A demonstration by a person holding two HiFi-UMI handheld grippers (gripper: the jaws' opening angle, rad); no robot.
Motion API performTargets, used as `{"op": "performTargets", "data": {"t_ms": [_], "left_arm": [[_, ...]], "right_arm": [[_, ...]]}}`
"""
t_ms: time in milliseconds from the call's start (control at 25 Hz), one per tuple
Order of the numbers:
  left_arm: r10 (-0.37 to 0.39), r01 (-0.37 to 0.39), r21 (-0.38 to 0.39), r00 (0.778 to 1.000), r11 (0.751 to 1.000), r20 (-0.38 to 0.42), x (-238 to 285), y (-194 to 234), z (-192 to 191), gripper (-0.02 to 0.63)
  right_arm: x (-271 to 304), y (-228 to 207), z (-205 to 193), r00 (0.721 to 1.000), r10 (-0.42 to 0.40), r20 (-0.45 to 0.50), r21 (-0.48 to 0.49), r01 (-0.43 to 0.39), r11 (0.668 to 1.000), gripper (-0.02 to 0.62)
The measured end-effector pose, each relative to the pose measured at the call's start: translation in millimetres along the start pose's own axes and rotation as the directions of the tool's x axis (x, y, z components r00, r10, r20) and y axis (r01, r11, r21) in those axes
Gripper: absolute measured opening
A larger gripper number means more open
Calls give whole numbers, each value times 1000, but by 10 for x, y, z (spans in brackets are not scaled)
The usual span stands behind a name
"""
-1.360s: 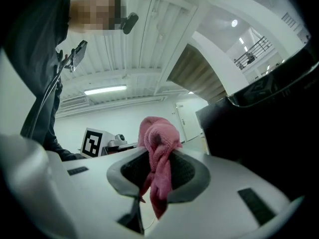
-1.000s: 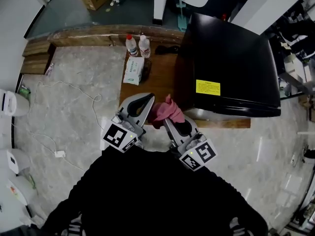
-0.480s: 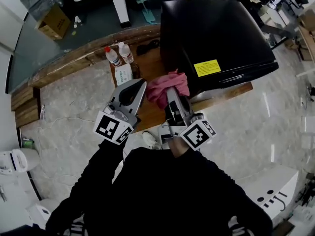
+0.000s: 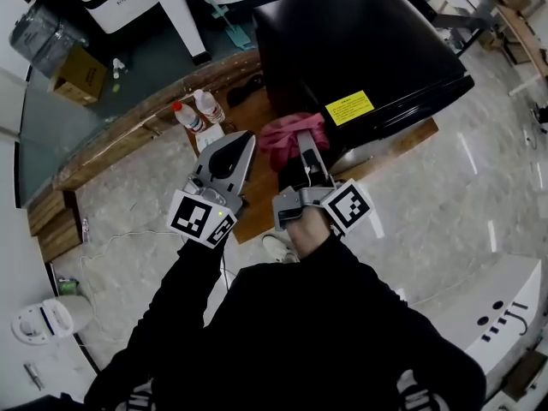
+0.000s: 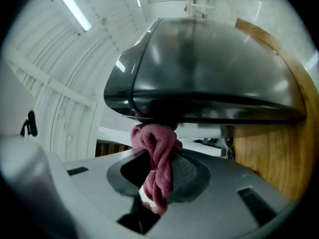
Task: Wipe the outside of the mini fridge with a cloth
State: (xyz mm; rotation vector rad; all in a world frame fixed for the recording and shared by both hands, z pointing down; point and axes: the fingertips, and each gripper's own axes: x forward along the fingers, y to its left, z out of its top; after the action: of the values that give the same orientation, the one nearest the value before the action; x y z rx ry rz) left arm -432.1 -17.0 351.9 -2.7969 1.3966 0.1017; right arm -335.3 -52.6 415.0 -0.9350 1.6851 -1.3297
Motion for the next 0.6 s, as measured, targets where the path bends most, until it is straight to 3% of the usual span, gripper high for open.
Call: {"op": "performTargets", "data": {"t_ms": [200, 400, 600], "left_arm": [[-45, 45, 0, 999, 999, -29, 90, -45, -71, 6], [-56, 55, -7, 996, 998, -63, 163, -15, -247, 6], [-72, 70, -22, 990, 997, -122, 232, -1, -599, 6]], "right_arm": [[-19, -183, 64, 998, -37, 59, 163, 27, 986, 87], [-7, -356, 66, 995, -48, 82, 200, 31, 979, 86], [-19, -765, 31, 990, -110, 89, 200, 91, 976, 86]]}}
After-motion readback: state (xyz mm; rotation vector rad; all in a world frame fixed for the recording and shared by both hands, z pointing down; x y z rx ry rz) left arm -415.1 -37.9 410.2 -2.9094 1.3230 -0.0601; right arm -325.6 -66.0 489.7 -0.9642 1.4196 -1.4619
